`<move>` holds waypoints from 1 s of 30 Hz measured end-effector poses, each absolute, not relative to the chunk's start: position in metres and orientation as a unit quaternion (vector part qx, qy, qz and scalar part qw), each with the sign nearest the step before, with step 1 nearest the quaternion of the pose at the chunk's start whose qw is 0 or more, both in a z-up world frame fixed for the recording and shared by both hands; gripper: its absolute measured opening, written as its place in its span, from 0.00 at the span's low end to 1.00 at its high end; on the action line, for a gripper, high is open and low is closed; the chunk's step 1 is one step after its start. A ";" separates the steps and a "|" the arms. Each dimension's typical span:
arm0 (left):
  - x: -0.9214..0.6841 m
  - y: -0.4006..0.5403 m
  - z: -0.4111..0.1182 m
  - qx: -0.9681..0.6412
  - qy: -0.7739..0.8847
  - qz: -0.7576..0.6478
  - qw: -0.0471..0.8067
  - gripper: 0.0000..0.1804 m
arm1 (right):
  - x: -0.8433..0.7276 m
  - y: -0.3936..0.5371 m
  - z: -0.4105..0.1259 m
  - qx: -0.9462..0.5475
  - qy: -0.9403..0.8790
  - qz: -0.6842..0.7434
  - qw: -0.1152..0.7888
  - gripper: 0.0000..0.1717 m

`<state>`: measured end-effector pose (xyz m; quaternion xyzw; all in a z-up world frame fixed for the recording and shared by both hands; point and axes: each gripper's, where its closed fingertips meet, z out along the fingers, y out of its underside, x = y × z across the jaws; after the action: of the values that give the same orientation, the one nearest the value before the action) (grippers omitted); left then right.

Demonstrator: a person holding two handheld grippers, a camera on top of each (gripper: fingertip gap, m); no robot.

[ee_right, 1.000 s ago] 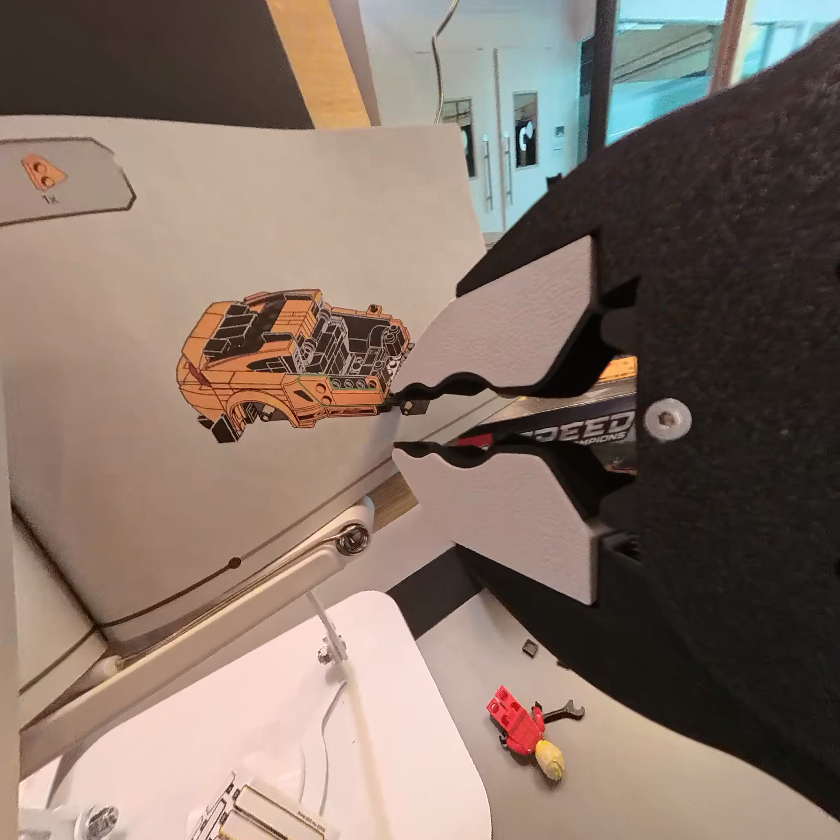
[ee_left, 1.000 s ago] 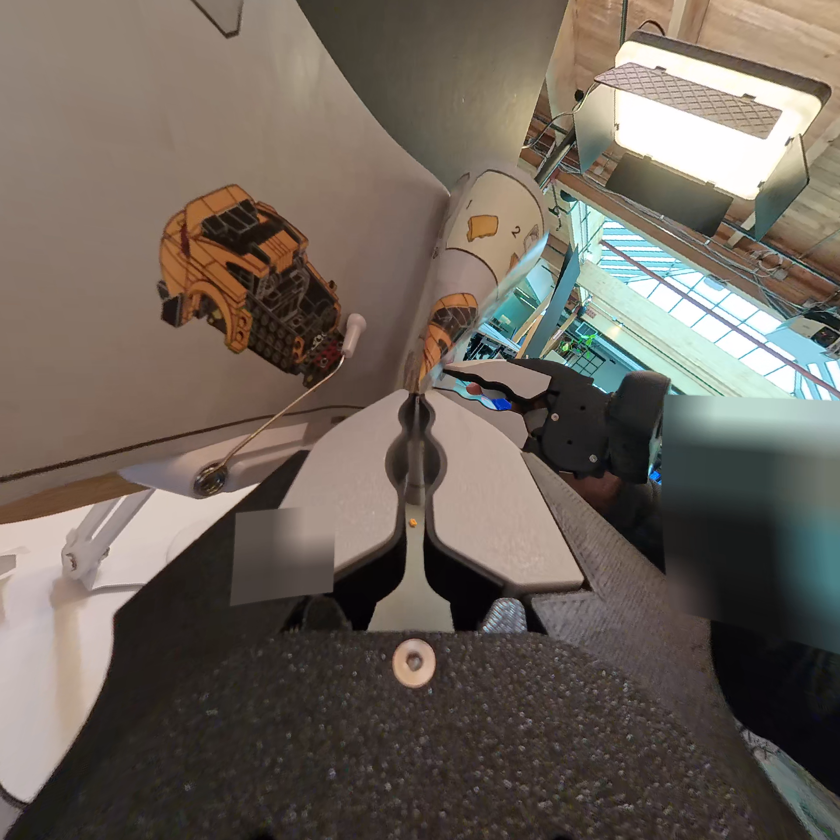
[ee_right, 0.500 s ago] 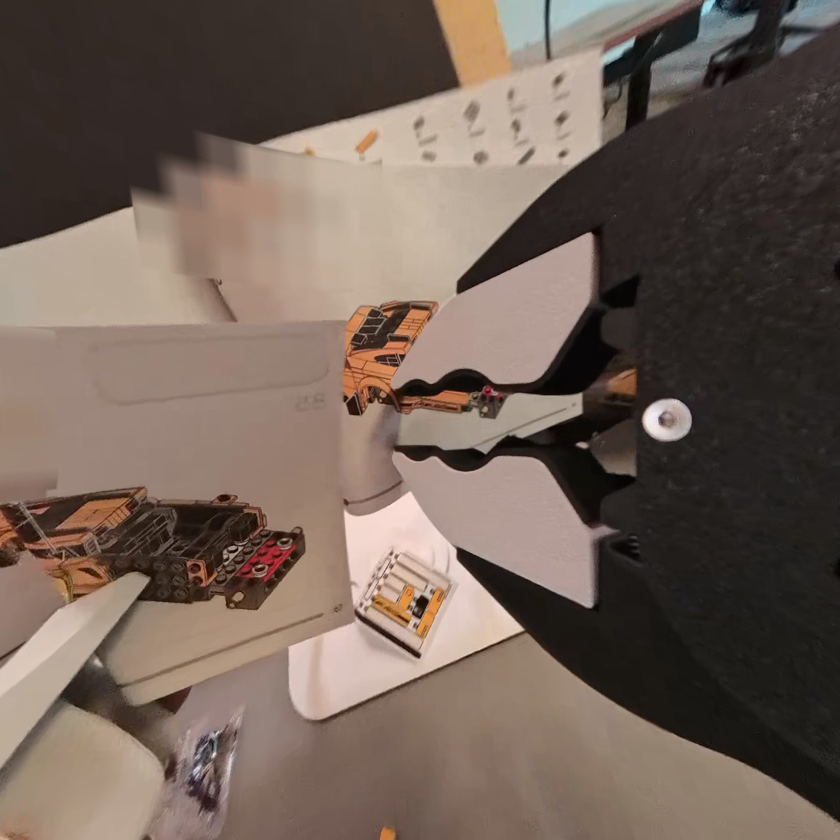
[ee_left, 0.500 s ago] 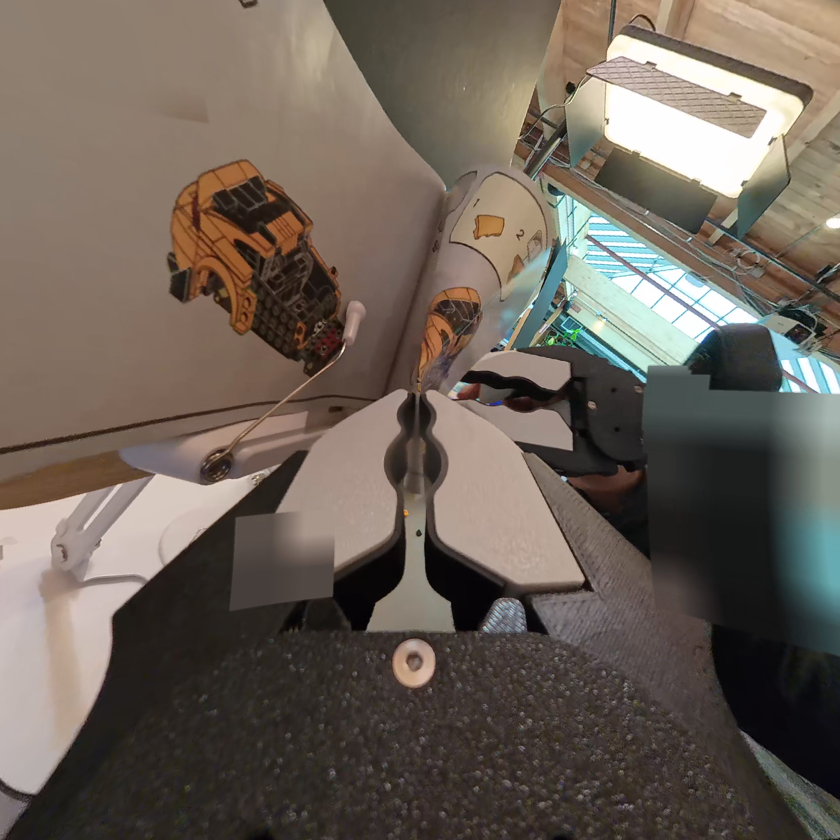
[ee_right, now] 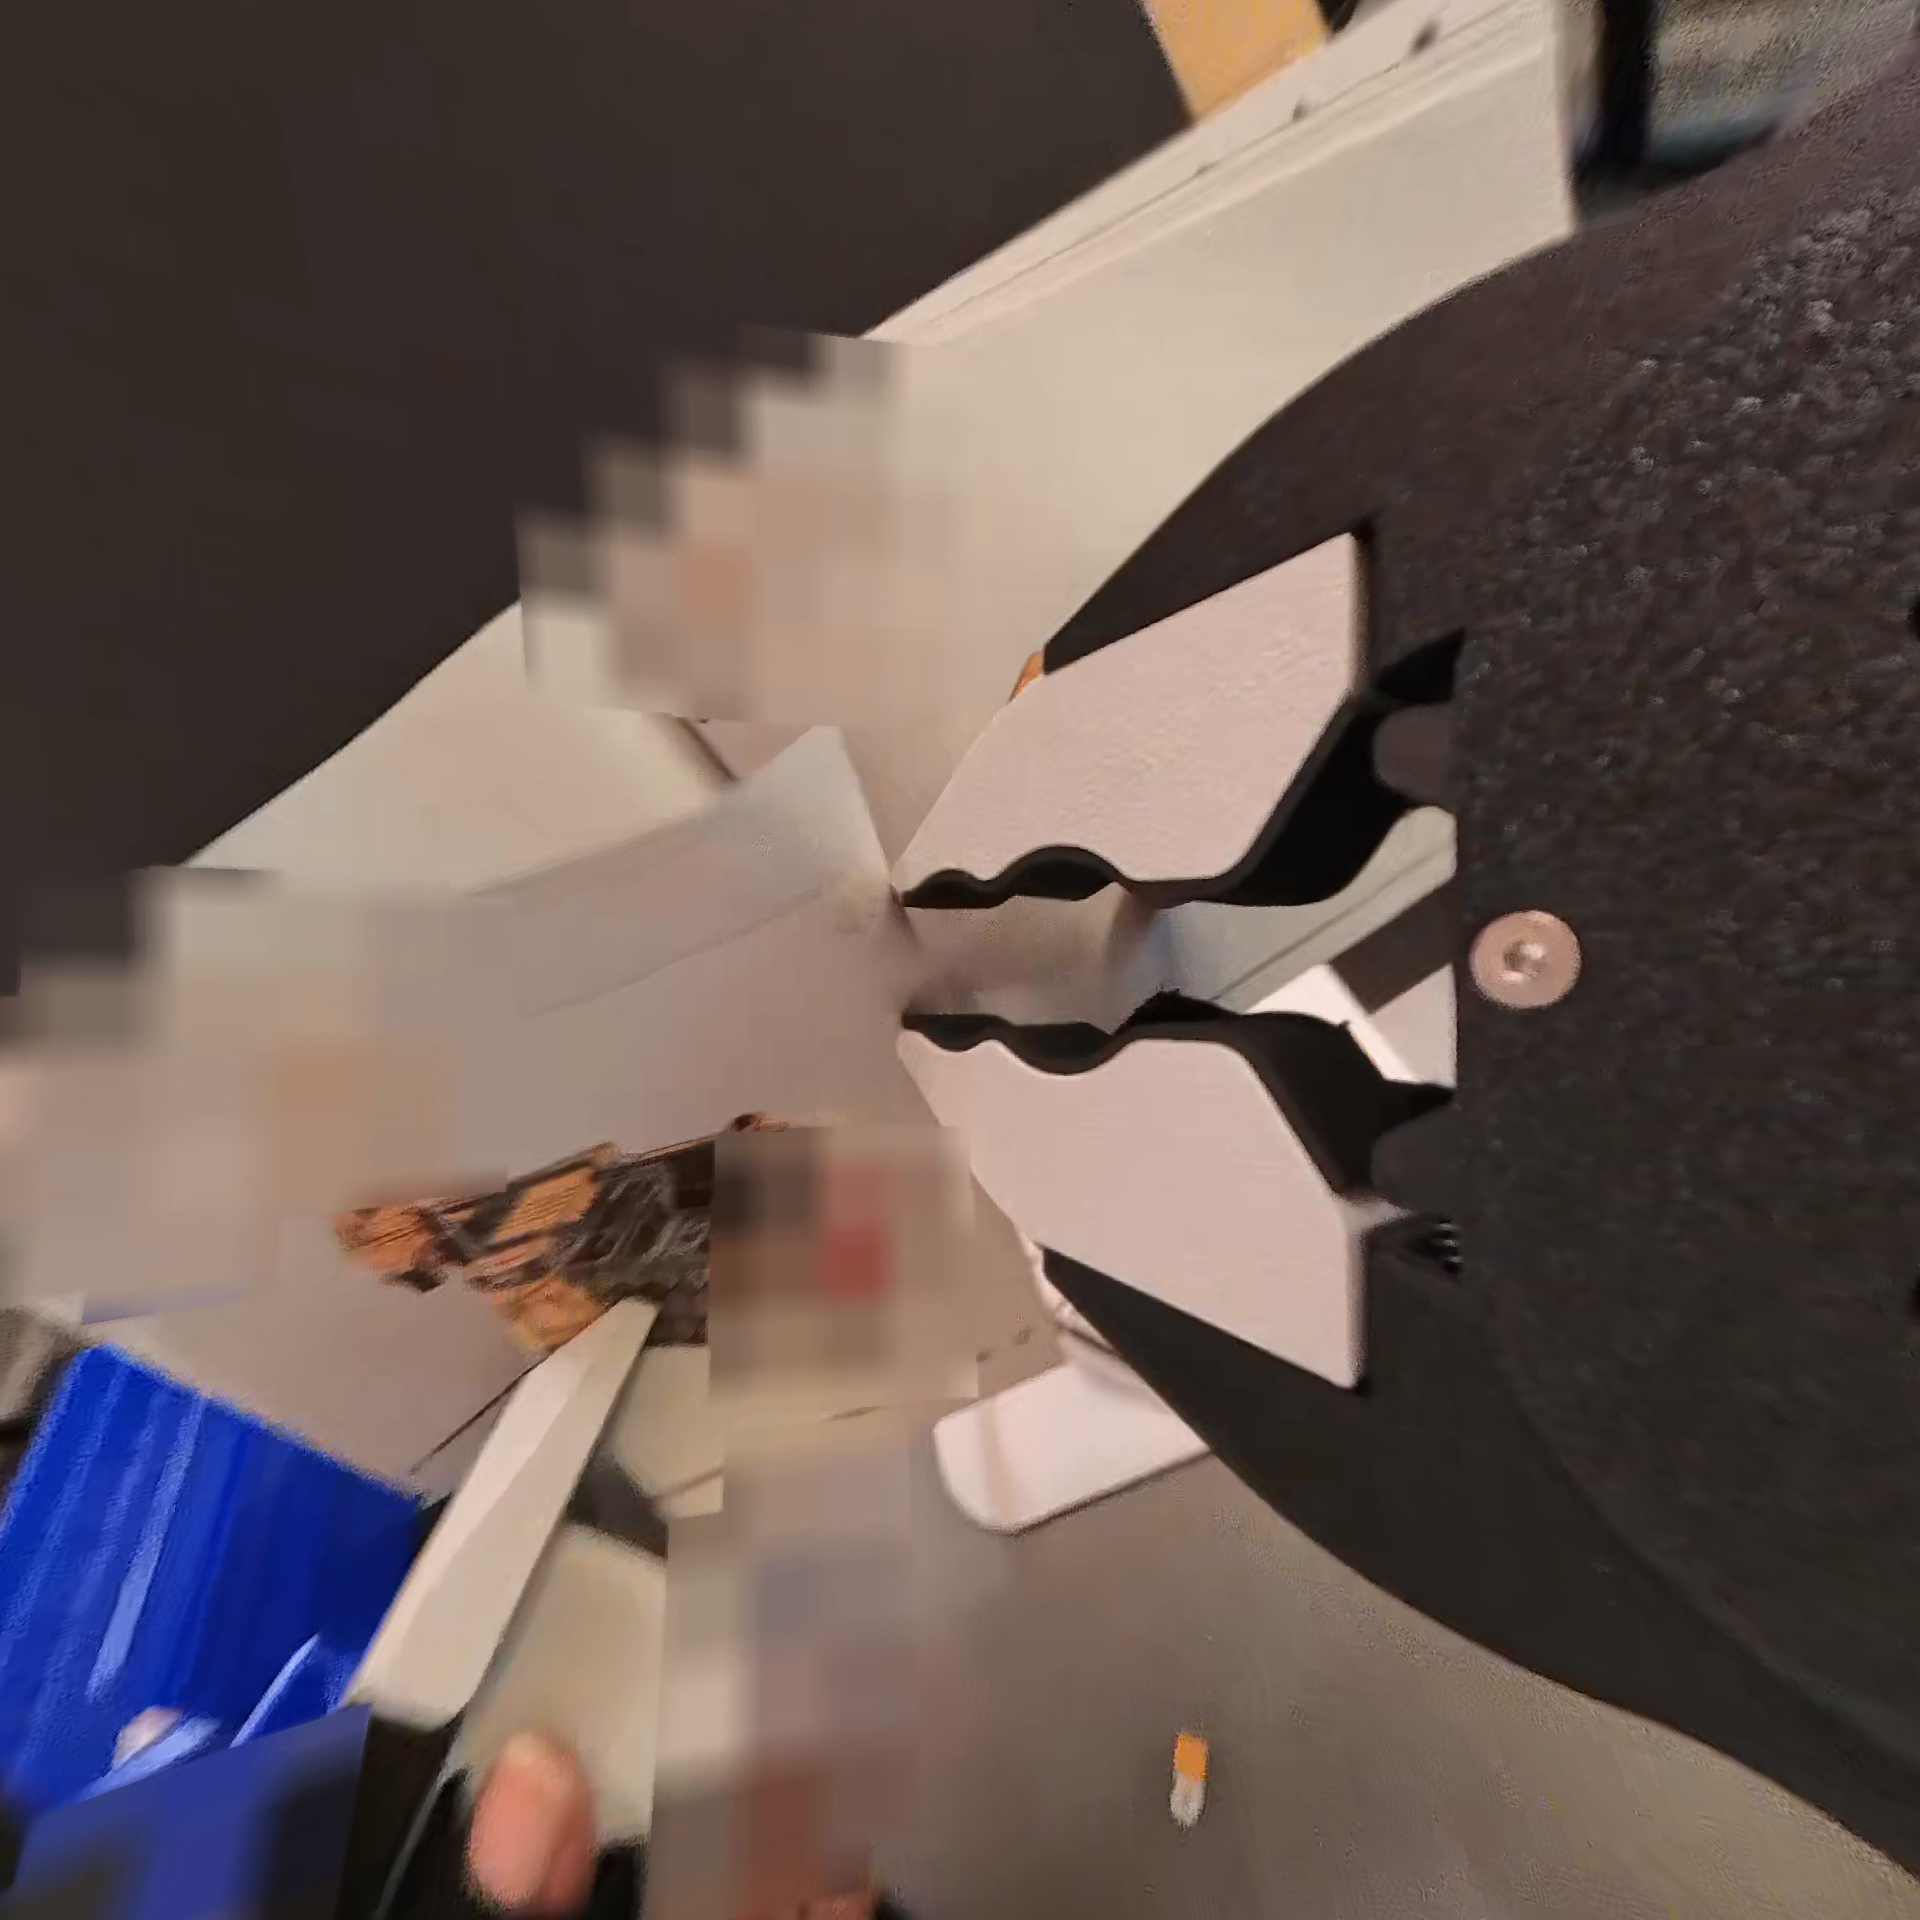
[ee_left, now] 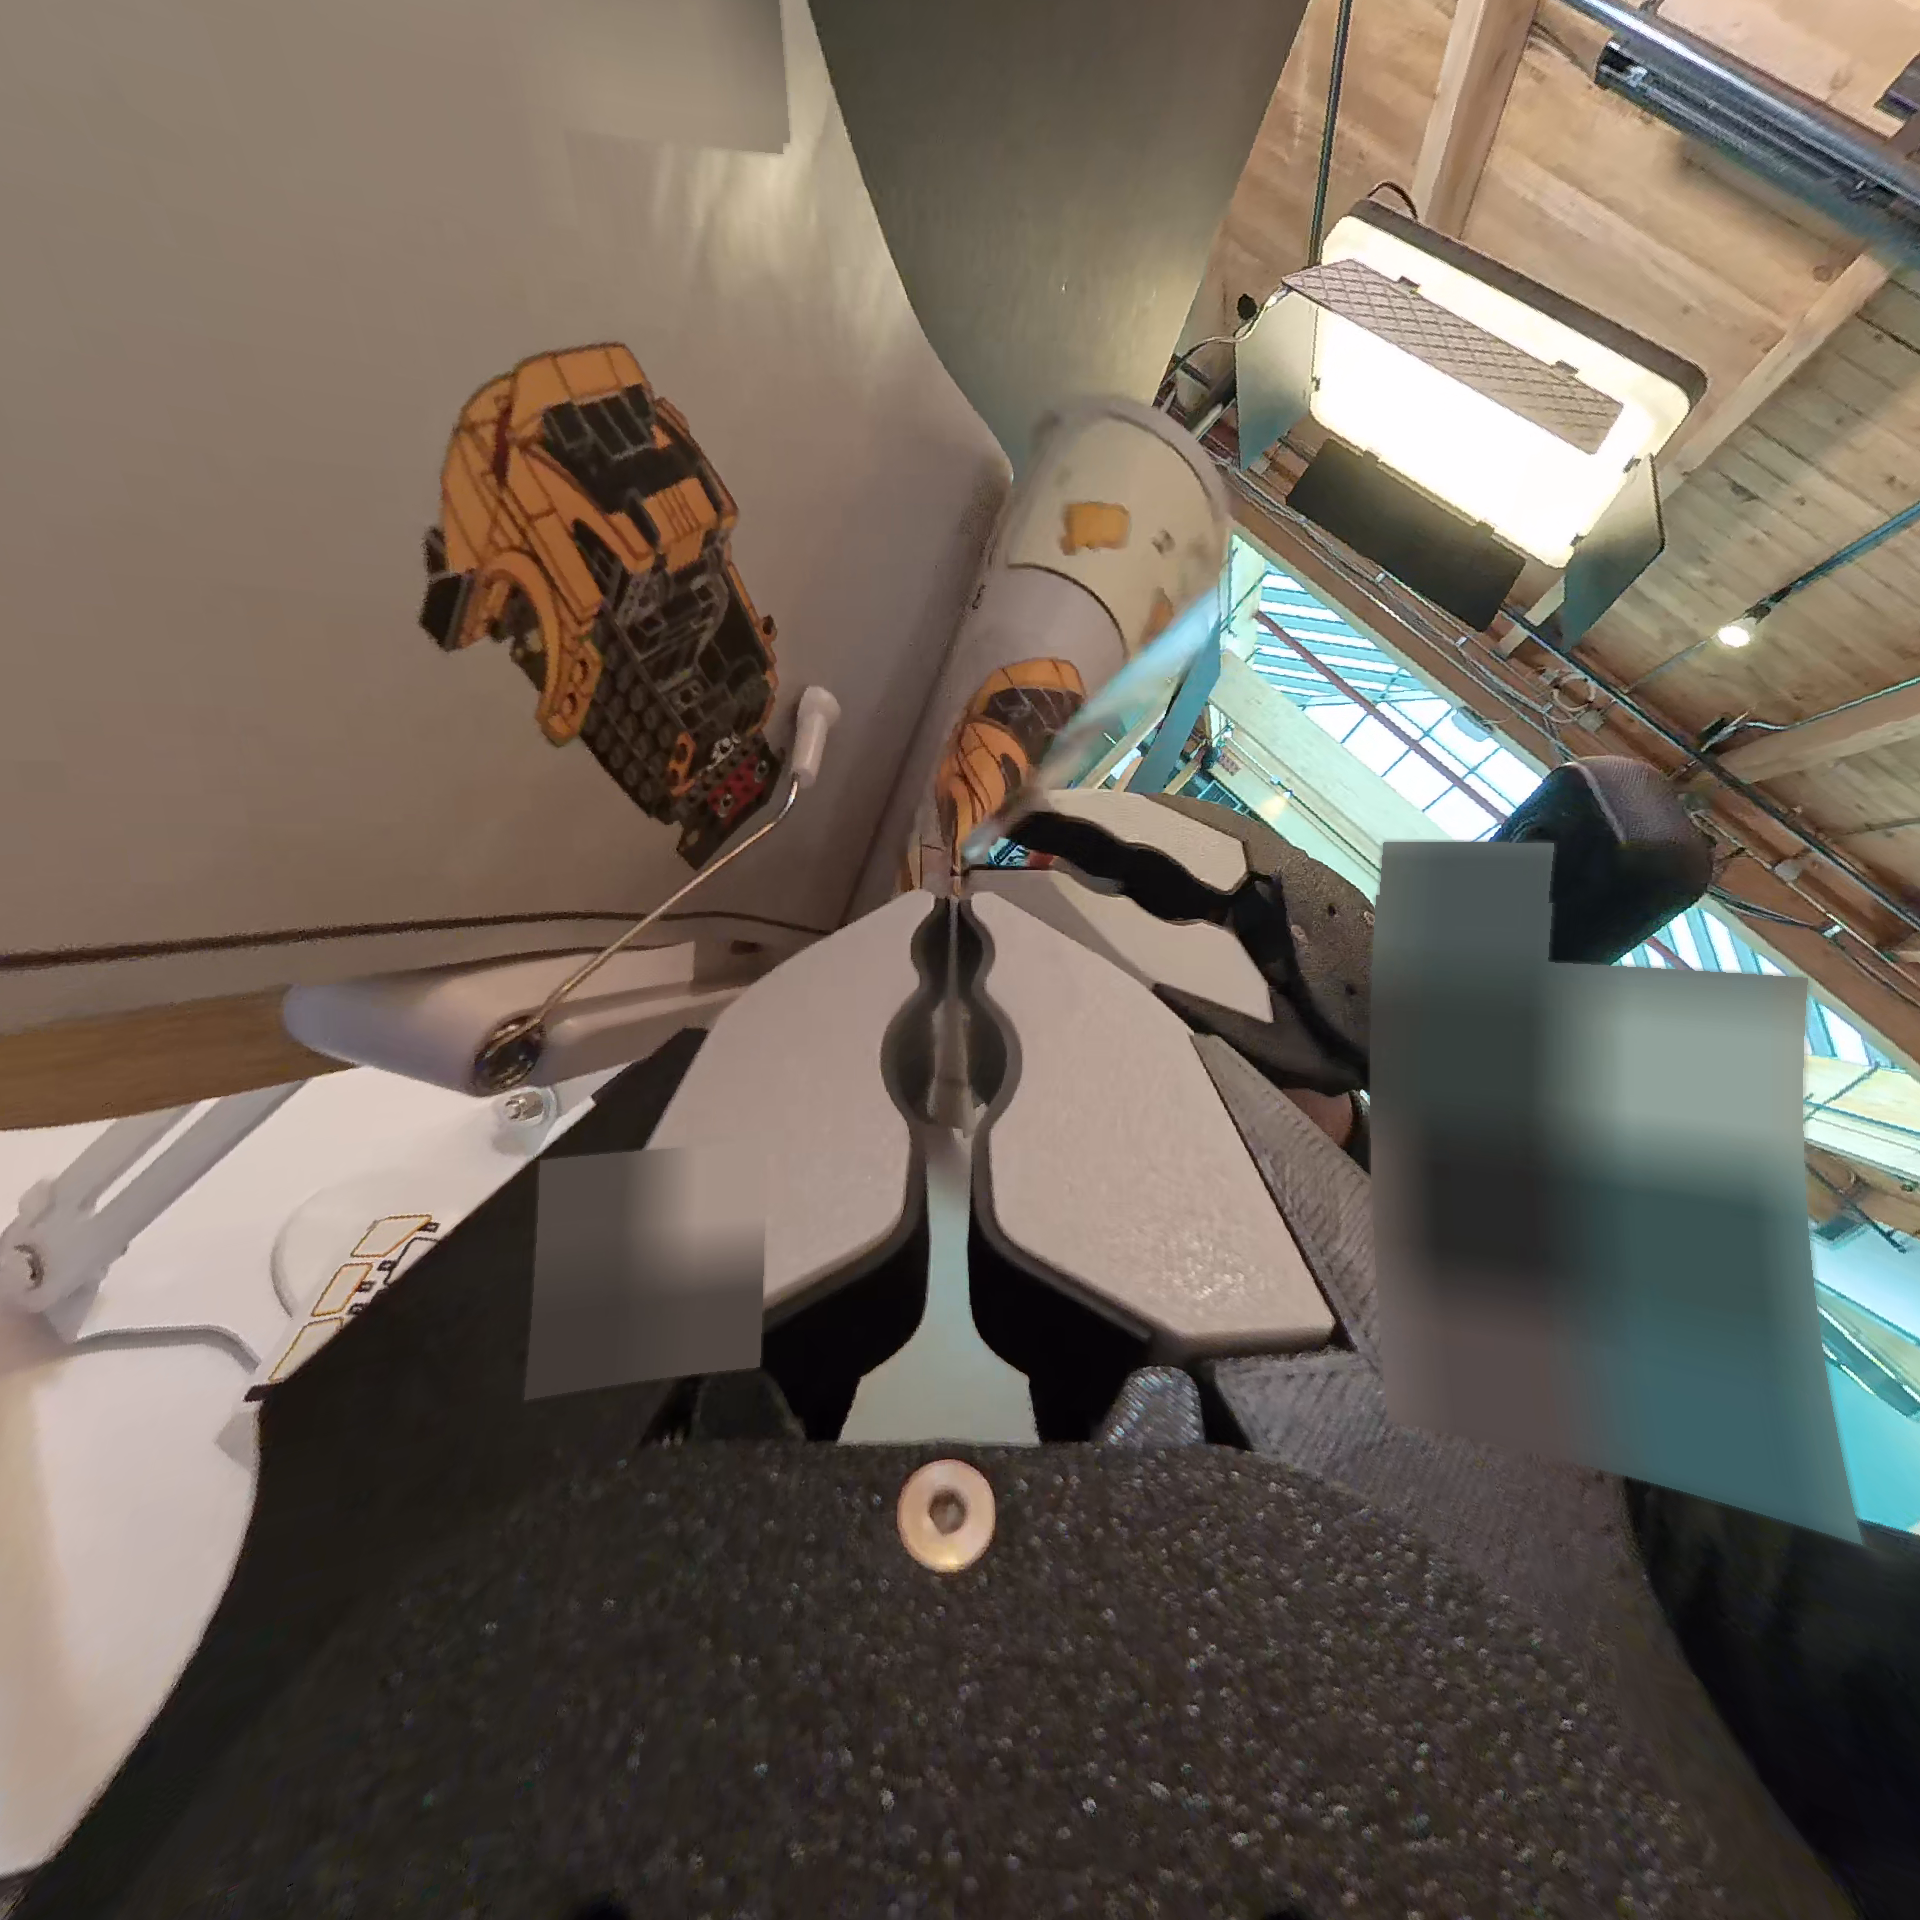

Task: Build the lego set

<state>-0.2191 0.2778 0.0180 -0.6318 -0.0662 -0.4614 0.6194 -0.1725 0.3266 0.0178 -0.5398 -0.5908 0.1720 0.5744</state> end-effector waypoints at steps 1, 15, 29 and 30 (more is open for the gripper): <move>-0.220 0.277 0.017 -0.633 -0.066 -0.461 0.619 0.00 | -0.169 0.332 0.013 -0.540 -0.599 0.141 0.574 0.11; -0.224 0.277 0.016 -0.617 -0.076 -0.484 0.615 0.00 | -0.183 0.338 -0.008 -0.476 -0.664 -0.002 0.577 0.00; -0.220 0.278 0.011 -0.628 -0.068 -0.484 0.605 0.00 | -0.118 0.377 -0.023 -0.610 -0.623 0.104 0.479 0.00; -0.219 0.280 0.011 -0.627 -0.071 -0.485 0.605 0.00 | -0.117 0.379 -0.022 -0.605 -0.627 0.081 0.484 0.00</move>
<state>-0.2192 0.2796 0.0109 -0.6275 -0.0707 -0.4852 0.6049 -0.1174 0.3786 -0.0222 -0.6045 -0.6274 0.0815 0.4841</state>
